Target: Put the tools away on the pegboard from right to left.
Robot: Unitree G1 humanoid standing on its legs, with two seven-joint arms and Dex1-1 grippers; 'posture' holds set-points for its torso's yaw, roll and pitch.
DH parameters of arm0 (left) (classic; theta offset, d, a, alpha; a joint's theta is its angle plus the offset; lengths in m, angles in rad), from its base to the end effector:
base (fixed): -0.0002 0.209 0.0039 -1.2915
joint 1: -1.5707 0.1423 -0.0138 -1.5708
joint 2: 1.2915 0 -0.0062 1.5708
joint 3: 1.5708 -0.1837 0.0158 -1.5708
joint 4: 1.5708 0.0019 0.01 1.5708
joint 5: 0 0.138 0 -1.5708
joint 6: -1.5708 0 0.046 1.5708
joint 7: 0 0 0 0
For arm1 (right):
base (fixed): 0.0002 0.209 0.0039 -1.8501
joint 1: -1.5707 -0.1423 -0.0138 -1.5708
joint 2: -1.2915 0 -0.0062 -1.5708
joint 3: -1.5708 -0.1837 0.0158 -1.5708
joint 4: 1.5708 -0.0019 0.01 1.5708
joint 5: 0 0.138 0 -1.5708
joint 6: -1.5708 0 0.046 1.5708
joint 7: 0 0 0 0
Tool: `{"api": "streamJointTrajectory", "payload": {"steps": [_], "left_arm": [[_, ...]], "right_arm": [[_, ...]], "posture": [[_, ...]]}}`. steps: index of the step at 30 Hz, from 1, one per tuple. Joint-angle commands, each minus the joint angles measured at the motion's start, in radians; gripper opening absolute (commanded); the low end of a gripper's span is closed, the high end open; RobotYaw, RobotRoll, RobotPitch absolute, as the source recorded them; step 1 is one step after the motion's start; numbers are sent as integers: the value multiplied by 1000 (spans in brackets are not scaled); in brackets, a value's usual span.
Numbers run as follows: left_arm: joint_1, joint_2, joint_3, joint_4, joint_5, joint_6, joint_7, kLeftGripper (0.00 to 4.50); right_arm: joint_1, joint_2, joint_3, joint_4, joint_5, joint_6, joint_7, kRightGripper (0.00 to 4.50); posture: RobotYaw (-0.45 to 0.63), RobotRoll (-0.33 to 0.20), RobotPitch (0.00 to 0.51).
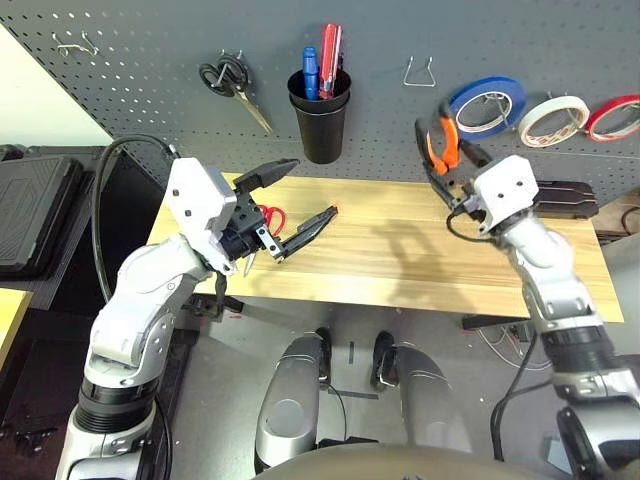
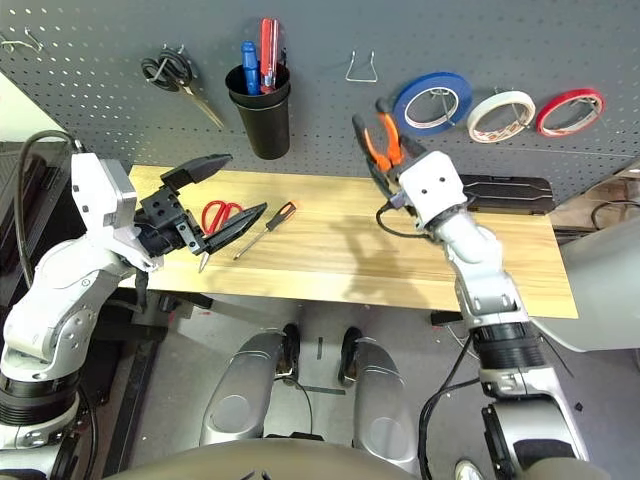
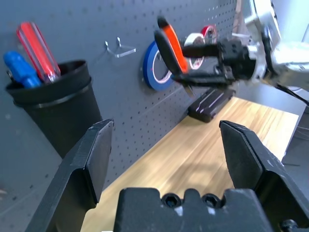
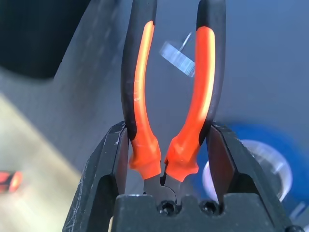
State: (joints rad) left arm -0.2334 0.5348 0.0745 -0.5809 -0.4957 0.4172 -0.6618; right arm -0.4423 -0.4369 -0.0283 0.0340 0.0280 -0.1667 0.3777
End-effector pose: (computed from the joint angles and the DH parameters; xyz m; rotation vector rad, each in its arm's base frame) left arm 0.2062 0.1936 0.1926 0.2376 -0.3035 -0.9099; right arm 0.2699 -0.2057 0.1671 -0.5022 -0.5002 0.3936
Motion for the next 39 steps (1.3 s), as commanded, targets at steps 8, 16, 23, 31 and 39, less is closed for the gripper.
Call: {"api": "streamJointTrajectory", "payload": {"steps": [8,16,23,31,39], "left_arm": [[-56,8,15,-44,-61,73,46,4500],[-81,10,13,-43,-62,93,59,4500],[-102,10,8,-36,-63,106,63,4500],[-108,12,2,-37,-59,114,62,4500],[-101,13,0,-45,-54,117,65,4500]], "right_arm": [[-112,39,-43,-89,29,108,-50,2559],[-214,105,-30,-123,19,177,-107,2559],[-296,154,-29,-70,6,160,-156,2559],[-388,186,-34,94,-15,78,-199,2559],[-457,213,-35,272,-18,14,-232,2559]], "posture": [[288,0,225],[292,0,221],[293,0,219],[305,0,218],[320,0,218]]}}
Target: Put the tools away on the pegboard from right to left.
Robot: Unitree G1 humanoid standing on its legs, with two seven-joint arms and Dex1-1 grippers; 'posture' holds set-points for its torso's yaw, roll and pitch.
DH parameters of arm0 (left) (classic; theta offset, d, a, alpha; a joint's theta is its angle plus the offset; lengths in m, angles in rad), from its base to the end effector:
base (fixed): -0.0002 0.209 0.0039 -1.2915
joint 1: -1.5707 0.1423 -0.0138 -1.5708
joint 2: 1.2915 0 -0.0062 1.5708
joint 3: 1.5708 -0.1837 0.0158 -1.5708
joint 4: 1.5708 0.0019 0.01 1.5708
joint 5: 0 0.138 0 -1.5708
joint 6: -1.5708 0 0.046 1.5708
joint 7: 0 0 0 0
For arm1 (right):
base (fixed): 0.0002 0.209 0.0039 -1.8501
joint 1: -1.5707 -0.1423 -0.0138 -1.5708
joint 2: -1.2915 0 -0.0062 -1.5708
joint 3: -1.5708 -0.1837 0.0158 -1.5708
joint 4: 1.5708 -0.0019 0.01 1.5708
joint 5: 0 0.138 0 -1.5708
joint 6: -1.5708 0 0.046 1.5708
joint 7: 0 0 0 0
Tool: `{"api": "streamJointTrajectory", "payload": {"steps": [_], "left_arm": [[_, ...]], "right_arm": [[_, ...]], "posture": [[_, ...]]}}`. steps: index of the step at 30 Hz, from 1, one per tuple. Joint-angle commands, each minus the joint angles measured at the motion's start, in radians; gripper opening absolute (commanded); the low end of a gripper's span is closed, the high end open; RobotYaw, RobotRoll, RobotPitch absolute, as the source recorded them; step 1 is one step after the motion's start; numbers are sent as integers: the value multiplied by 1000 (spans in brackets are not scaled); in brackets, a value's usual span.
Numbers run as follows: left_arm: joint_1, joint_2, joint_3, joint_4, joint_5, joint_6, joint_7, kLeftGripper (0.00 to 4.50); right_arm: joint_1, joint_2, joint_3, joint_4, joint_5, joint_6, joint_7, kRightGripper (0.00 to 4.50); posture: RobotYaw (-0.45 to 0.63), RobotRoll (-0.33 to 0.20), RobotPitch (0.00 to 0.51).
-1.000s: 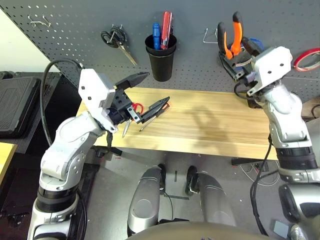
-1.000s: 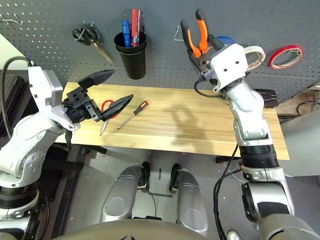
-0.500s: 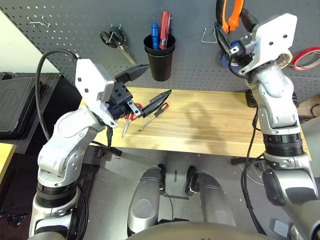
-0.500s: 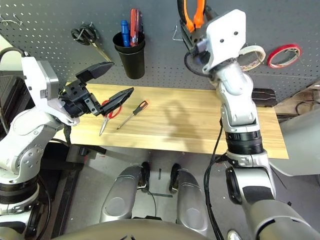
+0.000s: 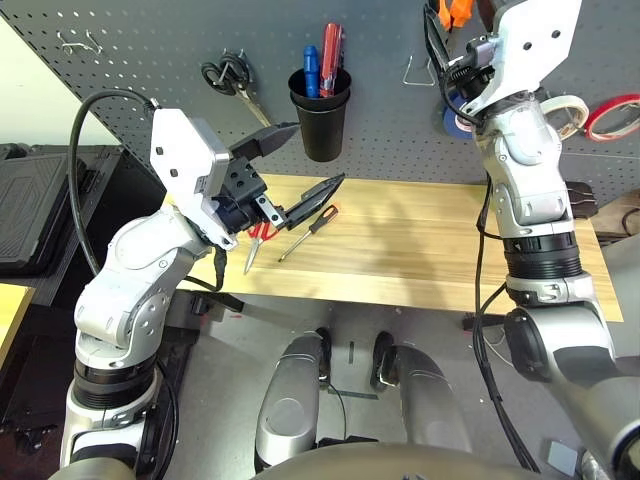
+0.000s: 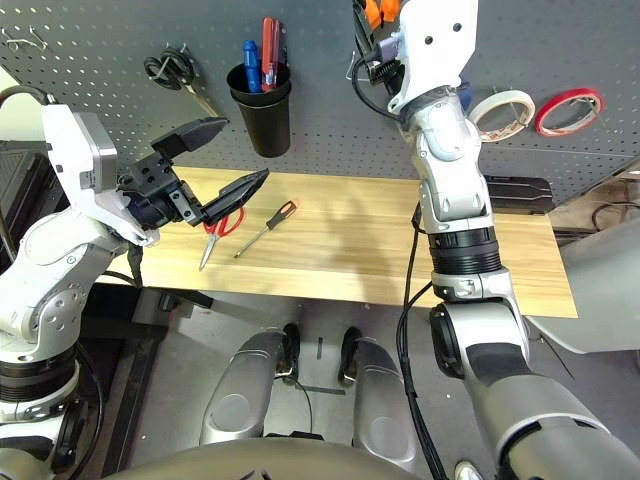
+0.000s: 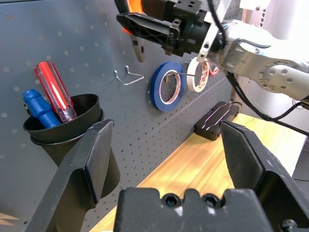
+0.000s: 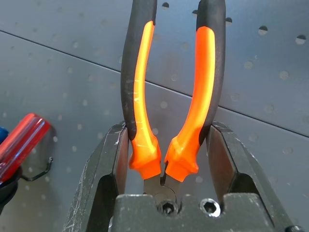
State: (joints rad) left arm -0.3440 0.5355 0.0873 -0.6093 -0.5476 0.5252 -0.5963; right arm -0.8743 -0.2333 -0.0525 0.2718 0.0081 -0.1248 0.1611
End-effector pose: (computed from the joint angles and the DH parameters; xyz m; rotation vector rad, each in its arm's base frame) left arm 0.2106 0.1864 0.2139 0.2231 -0.3368 -0.8953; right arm 0.3195 -0.1478 0.2361 -0.2496 -0.7065 0.2332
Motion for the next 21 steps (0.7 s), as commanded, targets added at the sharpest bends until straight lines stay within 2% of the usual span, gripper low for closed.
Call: {"api": "streamJointTrajectory", "payload": {"steps": [1,12,21], "left_arm": [[10,12,-12,-17,-2,9,1,4500],[21,12,-14,-17,4,4,4,4500],[24,13,-15,-16,5,2,3,4500]], "right_arm": [[-30,13,-12,51,6,-24,-18,2559],[-61,46,-19,225,22,-48,-28,2559],[-45,61,-19,258,36,-40,-28,2559]], "posture": [[322,0,218],[330,0,225],[330,0,227]]}}
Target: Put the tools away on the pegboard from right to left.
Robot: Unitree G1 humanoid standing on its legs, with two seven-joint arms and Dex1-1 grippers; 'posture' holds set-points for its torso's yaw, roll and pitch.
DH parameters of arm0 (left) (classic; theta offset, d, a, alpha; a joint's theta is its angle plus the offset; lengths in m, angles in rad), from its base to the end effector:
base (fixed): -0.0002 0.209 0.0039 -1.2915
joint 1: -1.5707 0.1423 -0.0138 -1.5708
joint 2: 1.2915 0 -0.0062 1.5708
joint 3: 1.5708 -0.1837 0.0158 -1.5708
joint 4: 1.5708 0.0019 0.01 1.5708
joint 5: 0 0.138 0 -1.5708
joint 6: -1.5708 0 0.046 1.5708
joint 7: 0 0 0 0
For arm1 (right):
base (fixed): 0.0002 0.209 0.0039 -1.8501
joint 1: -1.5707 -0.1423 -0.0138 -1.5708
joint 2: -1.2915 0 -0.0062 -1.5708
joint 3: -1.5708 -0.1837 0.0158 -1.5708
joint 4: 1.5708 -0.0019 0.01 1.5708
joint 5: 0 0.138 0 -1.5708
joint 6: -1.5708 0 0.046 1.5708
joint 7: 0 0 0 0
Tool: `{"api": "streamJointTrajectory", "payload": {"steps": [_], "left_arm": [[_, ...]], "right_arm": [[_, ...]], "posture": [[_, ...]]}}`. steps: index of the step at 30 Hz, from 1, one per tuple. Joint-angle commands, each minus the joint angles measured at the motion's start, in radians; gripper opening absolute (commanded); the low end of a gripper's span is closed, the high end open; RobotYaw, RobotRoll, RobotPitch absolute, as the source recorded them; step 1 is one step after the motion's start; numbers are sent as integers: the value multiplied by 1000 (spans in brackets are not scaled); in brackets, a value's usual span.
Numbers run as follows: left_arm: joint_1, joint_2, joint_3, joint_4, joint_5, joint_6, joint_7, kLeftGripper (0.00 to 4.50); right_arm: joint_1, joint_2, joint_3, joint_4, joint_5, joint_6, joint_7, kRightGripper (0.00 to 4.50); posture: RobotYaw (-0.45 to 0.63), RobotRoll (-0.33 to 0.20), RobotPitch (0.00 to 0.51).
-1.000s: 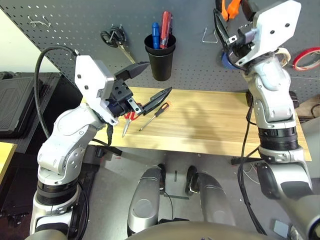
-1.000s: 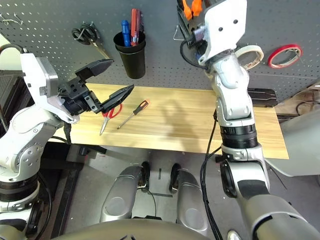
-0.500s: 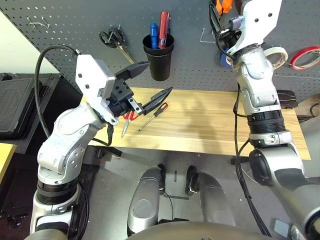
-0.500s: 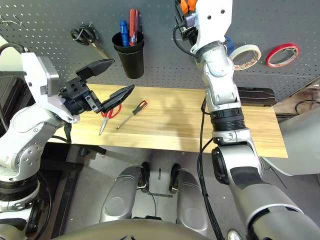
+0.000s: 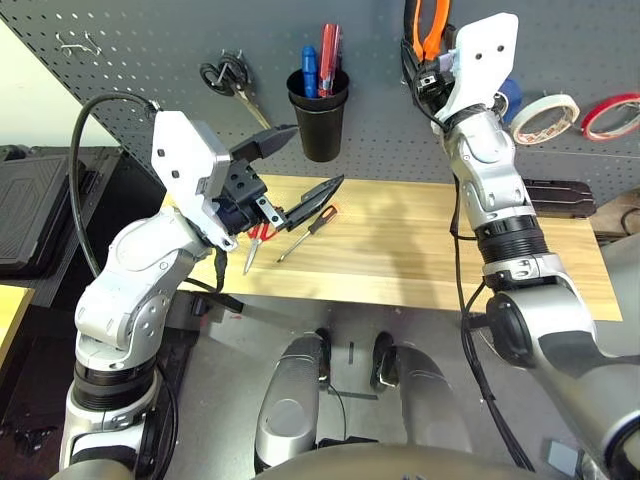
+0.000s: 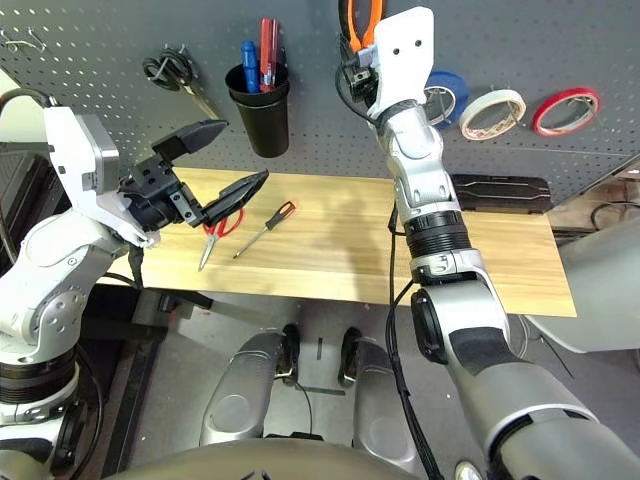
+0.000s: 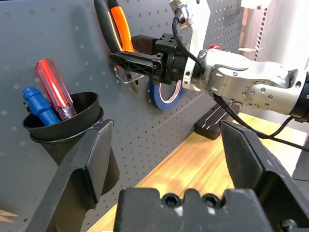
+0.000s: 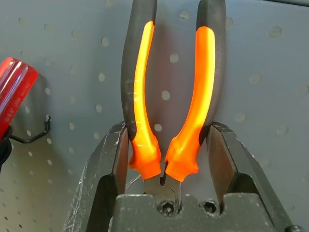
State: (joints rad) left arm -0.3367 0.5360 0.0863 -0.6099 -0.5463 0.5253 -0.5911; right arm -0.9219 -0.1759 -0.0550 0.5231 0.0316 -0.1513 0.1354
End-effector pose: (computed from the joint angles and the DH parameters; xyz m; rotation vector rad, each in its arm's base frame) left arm 0.2102 0.1867 0.2124 0.2210 -0.3300 -0.8889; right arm 0.3412 -0.1369 0.2078 -0.1598 -0.5289 0.2305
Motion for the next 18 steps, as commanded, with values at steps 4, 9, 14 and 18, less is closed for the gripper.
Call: {"api": "streamJointTrajectory", "payload": {"steps": [4,9,14,18], "left_arm": [[19,12,-16,-11,5,-2,-6,4500],[19,14,-17,-7,8,-5,-8,4500],[22,18,-17,-1,13,-9,-11,4500],[29,23,-16,4,18,-17,-12,4500]], "right_arm": [[31,1,-4,-2,-1,-81,6,3507],[77,-3,7,-40,-4,-183,35,4472],[156,-16,15,-158,16,-256,96,4472],[243,-40,22,-248,47,-347,178,4472]], "posture": [[330,0,227],[326,0,228],[326,0,229],[326,0,230]]}}
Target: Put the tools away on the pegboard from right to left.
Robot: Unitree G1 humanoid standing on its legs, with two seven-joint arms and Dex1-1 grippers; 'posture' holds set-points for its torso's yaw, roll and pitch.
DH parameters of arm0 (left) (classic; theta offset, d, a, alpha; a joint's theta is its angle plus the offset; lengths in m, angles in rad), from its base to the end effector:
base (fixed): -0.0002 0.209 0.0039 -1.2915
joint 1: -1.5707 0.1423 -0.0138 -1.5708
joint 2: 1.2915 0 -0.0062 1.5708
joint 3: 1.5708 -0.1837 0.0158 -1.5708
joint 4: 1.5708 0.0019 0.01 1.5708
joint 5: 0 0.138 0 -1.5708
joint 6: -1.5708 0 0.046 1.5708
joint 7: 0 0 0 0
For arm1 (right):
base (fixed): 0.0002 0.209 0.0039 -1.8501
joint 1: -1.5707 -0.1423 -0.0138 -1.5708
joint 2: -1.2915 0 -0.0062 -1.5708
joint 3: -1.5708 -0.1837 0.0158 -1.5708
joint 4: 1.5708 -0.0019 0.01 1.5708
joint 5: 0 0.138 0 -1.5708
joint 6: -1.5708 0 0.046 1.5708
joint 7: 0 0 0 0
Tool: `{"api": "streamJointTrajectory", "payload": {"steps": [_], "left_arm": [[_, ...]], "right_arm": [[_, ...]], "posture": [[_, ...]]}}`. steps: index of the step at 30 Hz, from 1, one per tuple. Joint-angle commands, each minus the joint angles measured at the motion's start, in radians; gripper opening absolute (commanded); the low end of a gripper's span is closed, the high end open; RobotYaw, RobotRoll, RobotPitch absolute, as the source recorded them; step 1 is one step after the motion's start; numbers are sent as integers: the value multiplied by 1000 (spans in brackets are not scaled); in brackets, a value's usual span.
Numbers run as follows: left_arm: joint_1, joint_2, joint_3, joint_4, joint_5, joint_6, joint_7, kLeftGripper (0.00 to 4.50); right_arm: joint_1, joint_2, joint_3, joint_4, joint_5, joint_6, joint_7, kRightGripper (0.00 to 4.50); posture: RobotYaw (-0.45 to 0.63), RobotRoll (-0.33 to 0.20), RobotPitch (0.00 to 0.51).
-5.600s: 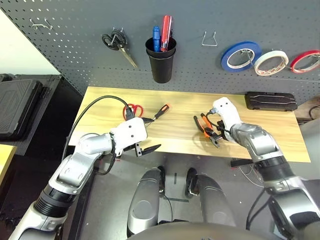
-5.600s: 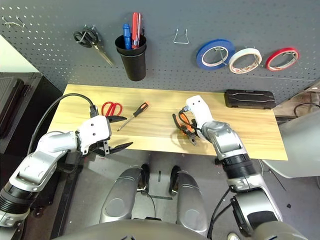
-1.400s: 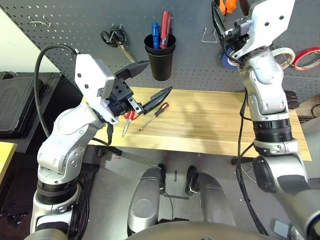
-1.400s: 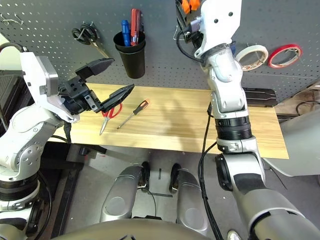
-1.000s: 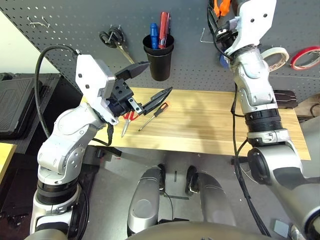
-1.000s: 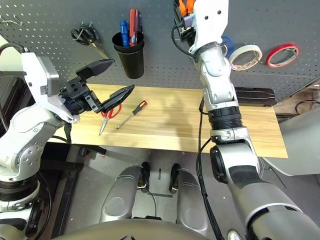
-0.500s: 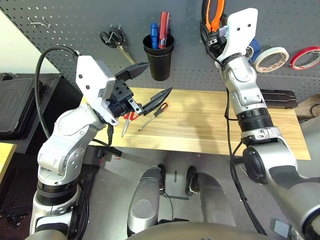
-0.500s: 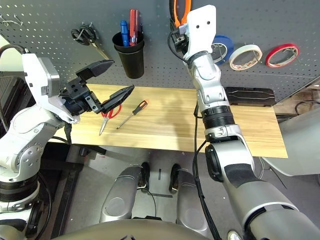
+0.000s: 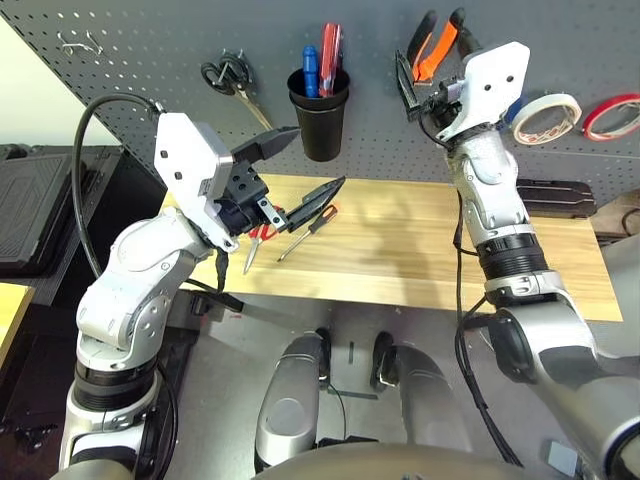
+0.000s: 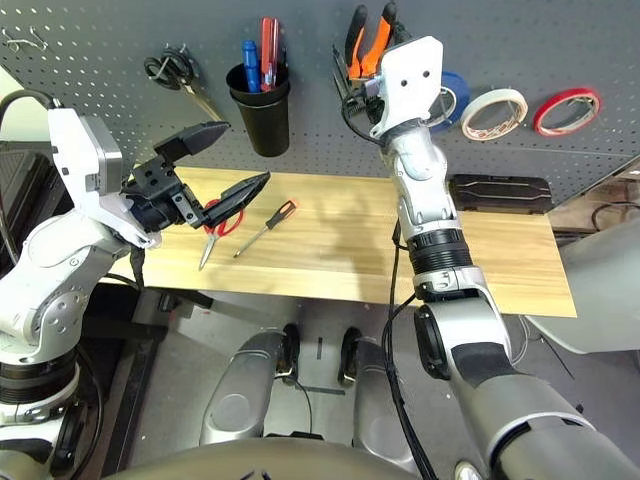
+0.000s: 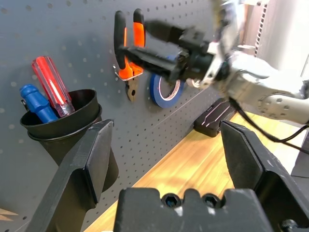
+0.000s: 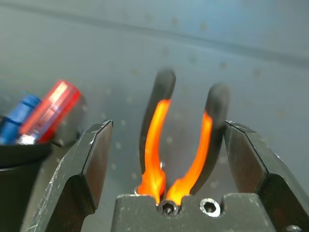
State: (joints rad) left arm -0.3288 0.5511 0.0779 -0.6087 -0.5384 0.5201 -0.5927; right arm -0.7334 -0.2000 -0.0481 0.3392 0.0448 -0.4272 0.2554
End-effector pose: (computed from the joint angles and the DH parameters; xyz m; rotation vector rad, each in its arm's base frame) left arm 0.2099 0.1874 0.2112 0.2387 -0.3165 -0.8888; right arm 0.3107 -0.1525 0.1909 -0.2280 -0.7946 0.3332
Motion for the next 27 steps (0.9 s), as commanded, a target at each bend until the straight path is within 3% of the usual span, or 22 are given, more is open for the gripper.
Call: {"api": "streamJointTrajectory", "payload": {"steps": [1,8,13,18,27], "left_arm": [[24,9,-8,4,11,-14,-10,4500],[52,17,-11,26,41,-28,-4,4500],[84,18,-45,96,144,-65,22,4500],[127,-12,-93,190,258,-121,75,4500],[195,-78,-172,341,358,-151,104,4500]], "right_arm": [[83,-21,15,-85,47,-87,78,4472],[268,-108,60,-208,76,-20,223,4472],[315,-168,65,-184,74,119,275,4472],[377,-225,73,-149,84,246,342,4472],[527,-299,89,-152,116,419,488,4472]], "posture": [[325,0,230],[318,0,237],[310,0,237],[300,0,237],[286,0,238]]}}
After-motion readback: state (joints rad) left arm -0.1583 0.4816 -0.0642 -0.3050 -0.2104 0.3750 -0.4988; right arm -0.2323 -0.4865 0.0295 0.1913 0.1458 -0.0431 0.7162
